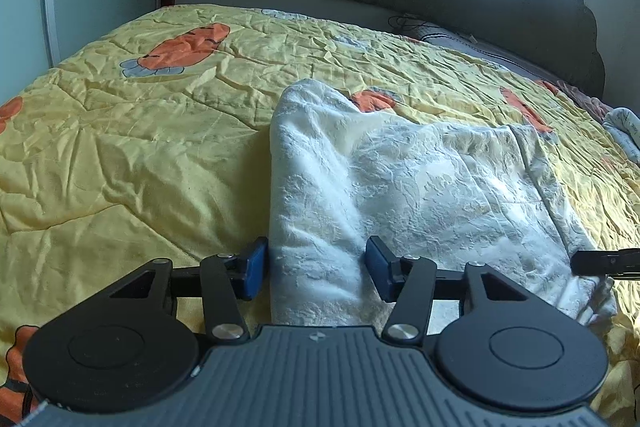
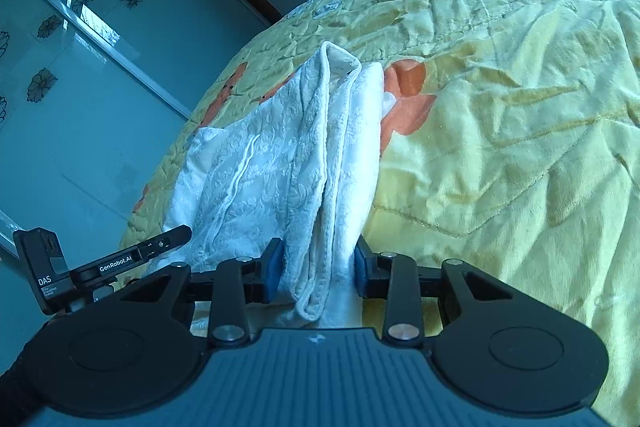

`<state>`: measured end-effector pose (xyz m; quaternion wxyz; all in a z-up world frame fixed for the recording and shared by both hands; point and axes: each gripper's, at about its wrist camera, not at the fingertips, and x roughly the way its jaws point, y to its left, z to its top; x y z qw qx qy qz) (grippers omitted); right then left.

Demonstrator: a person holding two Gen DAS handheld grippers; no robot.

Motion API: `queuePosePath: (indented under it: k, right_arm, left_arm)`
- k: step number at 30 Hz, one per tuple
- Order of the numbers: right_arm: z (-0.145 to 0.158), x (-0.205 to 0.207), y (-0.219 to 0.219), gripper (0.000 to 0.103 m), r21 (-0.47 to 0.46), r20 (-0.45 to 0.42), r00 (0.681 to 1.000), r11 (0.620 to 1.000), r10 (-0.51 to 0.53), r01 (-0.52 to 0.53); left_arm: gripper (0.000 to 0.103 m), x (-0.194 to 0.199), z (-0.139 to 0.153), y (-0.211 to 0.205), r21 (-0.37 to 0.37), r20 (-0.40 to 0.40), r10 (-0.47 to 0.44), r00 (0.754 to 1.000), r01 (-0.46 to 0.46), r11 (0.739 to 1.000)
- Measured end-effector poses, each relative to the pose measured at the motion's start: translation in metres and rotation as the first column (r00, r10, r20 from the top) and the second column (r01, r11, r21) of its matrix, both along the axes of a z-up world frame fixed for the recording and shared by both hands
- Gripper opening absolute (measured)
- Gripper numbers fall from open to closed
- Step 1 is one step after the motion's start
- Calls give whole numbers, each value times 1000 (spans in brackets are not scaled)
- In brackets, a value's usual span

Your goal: Fold towel

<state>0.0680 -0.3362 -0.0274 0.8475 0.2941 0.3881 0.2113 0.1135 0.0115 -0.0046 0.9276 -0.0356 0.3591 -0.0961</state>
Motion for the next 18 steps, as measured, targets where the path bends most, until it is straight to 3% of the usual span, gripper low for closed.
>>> queuePosePath:
  k: [4,6,8,11,14,15,17,18]
  right_arm:
    - [-1,-8,2,35,14,18,999,999,-47,47]
    - [4,-15,4,42,14,0,998,998,-64,64]
    - [9,-23,7,61,13,-16,998,999,-53,53]
    - [18,-38,22,73,-75,3,1000,997,-12,12]
    - [21,-45,39,73,-201,54,998,980,24,-13]
    - [22,-46,44,70,-250,63,997,968,33,-17]
    - [25,-49,52,50,-365,74,994,930,76,-44]
    - [24,-49,50,49,-377,81,992,924,95,-58]
  left_arm:
    - [54,-3,2,4,-22,2,-4,1000,4,1000]
    - [58,-13,8,11,-56,-1,-4,1000,4,998]
    - [61,-27,12,17,-77,-5,-18,1000,17,997]
    - [62,-42,8,24,-126,-42,-42,998,37,991]
    - [64,-48,2,25,-141,-36,-23,999,18,990]
    - [58,-49,1,24,-135,-36,-14,999,9,991]
    - [56,-50,2,15,-54,-9,-33,999,32,998]
    - [56,-53,3,9,2,22,-55,998,55,998]
